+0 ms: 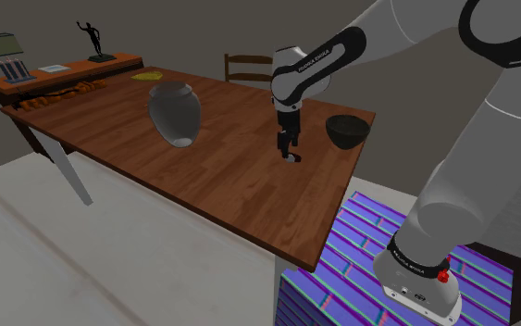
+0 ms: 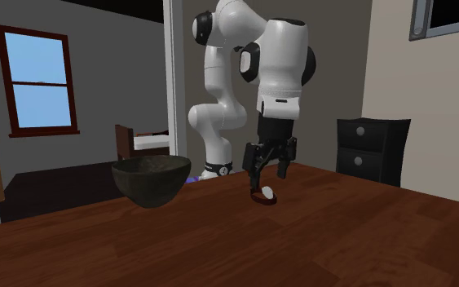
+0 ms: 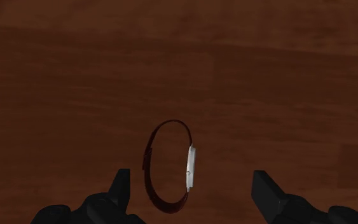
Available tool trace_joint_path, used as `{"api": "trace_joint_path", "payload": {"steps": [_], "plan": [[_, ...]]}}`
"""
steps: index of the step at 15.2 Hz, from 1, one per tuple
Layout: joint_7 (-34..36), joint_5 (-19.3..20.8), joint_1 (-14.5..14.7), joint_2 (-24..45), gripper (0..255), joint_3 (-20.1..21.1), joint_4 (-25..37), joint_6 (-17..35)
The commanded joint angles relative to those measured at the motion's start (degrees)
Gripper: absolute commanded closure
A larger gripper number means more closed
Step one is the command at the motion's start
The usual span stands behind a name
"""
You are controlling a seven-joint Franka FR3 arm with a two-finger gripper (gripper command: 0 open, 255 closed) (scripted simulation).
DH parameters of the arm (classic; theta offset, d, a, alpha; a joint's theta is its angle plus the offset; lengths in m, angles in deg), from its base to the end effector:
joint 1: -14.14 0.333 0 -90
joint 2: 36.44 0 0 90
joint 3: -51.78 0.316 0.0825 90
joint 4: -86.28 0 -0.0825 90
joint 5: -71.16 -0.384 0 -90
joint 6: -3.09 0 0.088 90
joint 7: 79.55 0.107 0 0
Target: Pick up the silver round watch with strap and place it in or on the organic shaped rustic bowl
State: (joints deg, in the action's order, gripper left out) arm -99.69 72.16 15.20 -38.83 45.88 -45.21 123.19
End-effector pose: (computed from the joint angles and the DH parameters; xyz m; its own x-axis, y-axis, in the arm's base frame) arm 0.4877 -0.0422 0.3545 0.9499 0.2740 -0.1503 0.2703 -0.9617 -0.0453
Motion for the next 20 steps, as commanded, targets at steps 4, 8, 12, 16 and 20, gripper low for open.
{"api": "trace_joint_path", "payload": {"steps": [4,8,12,16,20], "plan": [[-0.1,0.0,0.0,0.2,0,0.0,-0.1,0.3],[-0.1,0.0,0.0,0.2,255,0.0,-0.1,0.3],[-0.1,0.0,0.0,0.2,255,0.0,-0.1,0.3],[-0.1,0.0,0.0,0.2,255,0.0,-0.1,0.3],[0.0,0.1,0.0,-1.5,255,0.0,1.3,-2.8]]}}
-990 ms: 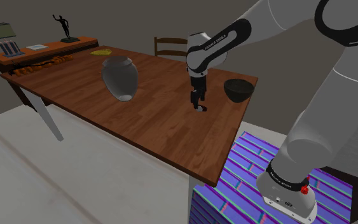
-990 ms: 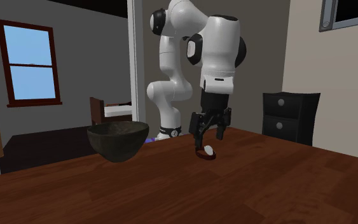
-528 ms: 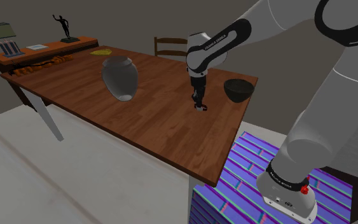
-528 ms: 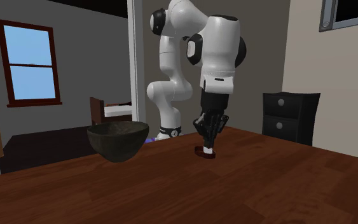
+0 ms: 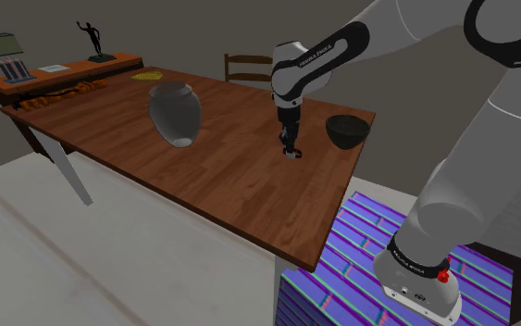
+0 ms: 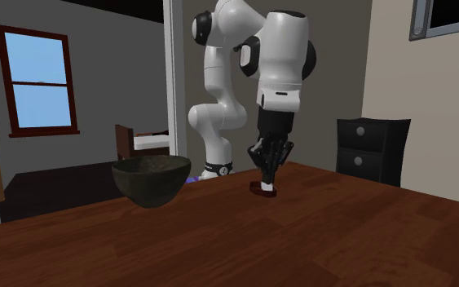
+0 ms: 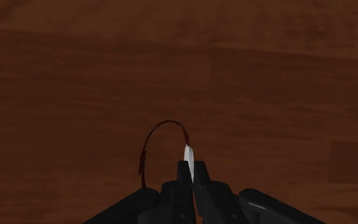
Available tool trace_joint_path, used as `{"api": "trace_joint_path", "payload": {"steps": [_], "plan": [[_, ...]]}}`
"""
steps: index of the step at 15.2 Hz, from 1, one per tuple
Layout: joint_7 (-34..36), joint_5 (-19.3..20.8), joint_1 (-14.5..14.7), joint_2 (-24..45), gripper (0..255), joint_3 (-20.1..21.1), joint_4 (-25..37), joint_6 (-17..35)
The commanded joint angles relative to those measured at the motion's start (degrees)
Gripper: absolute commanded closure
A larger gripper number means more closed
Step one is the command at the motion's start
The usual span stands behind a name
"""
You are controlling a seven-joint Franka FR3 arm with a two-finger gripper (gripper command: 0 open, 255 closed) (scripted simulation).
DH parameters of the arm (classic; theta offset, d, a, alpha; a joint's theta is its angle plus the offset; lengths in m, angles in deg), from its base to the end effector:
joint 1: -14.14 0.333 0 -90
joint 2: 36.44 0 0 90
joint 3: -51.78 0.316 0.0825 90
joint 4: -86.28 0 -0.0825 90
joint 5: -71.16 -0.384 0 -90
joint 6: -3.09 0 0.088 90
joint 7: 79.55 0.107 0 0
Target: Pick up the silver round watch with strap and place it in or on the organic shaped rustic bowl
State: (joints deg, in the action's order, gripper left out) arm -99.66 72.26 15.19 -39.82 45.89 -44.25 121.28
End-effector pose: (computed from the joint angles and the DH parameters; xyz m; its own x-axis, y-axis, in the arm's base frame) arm 0.4881 -0.0425 0.3676 0.9500 0.2742 -0.1497 0.2705 -0.9617 -0.0450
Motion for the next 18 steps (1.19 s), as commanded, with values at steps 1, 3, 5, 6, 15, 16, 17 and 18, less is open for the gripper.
{"api": "trace_joint_path", "payload": {"steps": [1,3,5,6,15,16,17,18], "plan": [[0.0,0.1,0.0,-0.9,255,0.0,0.7,-1.7],[0.1,0.1,0.0,-1.6,255,0.0,1.6,-3.2],[0.1,0.2,0.0,-2.3,255,0.1,2.4,-4.8],[0.1,0.2,0.0,-2.6,255,0.1,2.9,-5.5],[0.2,0.4,0.0,-5.0,255,0.2,7.5,-12.5],[0.2,0.4,0.1,-5.2,255,0.2,8.1,-13.3],[0.2,0.4,0.1,-5.4,255,0.2,8.7,-14.0],[0.2,0.4,0.1,-5.5,255,0.2,9.3,-14.8]]}}
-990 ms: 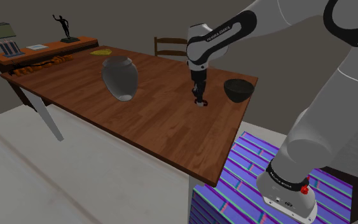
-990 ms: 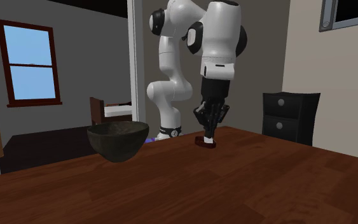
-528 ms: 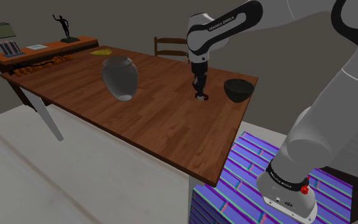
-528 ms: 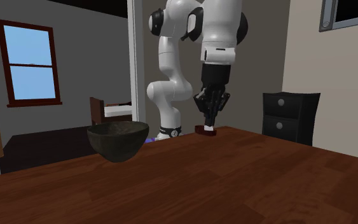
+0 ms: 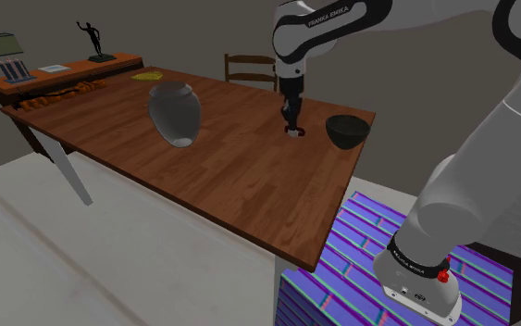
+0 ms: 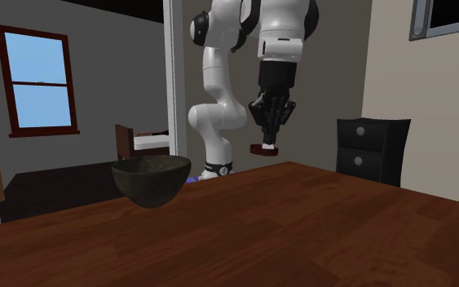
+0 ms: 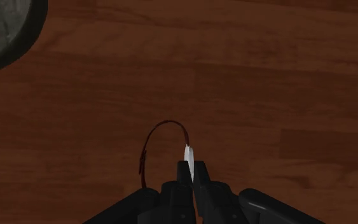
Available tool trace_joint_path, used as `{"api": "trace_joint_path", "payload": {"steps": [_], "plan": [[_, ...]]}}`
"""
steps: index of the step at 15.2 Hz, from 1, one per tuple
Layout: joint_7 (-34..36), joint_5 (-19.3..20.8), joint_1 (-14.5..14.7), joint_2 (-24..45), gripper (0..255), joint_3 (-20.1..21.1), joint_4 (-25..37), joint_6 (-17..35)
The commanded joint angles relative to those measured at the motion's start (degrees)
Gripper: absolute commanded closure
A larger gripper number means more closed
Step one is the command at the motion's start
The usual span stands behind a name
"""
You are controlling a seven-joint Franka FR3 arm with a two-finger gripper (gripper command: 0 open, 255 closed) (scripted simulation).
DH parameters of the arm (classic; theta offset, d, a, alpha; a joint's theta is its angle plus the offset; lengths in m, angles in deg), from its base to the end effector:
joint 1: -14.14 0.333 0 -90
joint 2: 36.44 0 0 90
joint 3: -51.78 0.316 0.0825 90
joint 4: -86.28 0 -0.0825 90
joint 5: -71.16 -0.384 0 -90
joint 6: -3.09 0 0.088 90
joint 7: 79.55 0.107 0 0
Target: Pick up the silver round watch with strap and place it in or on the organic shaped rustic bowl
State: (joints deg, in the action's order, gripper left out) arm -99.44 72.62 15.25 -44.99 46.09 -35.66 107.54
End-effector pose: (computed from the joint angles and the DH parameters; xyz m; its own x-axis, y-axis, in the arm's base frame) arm 0.4884 -0.0426 0.4613 0.9499 0.2744 -0.1497 0.2707 -0.9616 -0.0450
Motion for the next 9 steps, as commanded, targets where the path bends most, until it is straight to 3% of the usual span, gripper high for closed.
{"api": "trace_joint_path", "payload": {"steps": [1,9], "plan": [[0.0,0.0,0.0,-0.5,255,0.0,1.3,-1.8],[0.0,0.0,0.0,-1.4,255,0.1,6.6,-8.0]]}}
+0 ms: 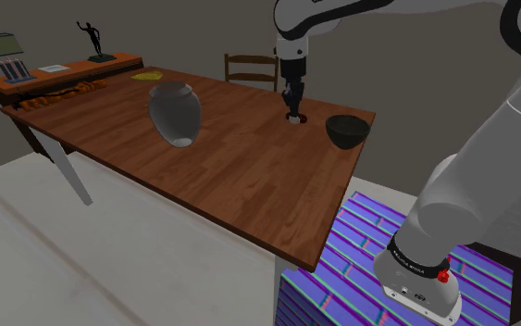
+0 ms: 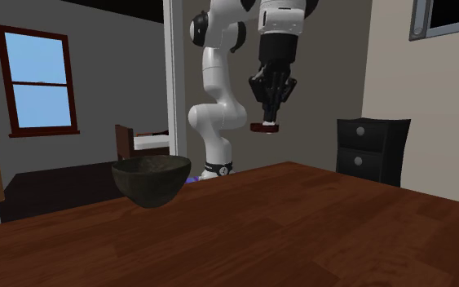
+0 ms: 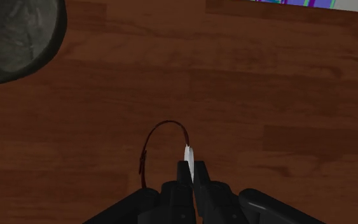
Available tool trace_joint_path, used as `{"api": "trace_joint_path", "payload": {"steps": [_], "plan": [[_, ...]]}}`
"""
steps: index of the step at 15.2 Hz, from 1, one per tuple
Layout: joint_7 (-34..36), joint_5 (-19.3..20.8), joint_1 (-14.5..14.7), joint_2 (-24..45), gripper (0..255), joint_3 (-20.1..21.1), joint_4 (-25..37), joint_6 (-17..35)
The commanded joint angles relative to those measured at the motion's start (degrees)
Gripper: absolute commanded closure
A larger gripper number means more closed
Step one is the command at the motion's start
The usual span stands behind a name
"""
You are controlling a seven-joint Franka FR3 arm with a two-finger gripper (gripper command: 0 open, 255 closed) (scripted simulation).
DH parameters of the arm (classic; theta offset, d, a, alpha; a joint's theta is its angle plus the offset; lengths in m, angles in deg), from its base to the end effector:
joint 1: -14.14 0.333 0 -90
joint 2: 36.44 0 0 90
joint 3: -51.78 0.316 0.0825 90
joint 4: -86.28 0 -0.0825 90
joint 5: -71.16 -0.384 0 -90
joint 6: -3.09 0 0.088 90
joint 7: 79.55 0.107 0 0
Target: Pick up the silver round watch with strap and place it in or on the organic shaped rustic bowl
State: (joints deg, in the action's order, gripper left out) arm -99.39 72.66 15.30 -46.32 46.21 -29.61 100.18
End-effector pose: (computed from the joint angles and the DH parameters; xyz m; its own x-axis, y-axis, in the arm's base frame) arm 0.4876 -0.0424 0.5121 0.9501 0.2739 -0.1494 0.2702 -0.9617 -0.0449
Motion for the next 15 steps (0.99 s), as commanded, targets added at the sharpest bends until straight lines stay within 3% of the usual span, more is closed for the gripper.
{"api": "trace_joint_path", "payload": {"steps": [1,15], "plan": [[0.0,0.0,0.0,-0.1,255,0.0,1.3,-1.4],[-17.0,5.5,-7.7,-4.0,255,-10.4,1.2,-4.2]]}}
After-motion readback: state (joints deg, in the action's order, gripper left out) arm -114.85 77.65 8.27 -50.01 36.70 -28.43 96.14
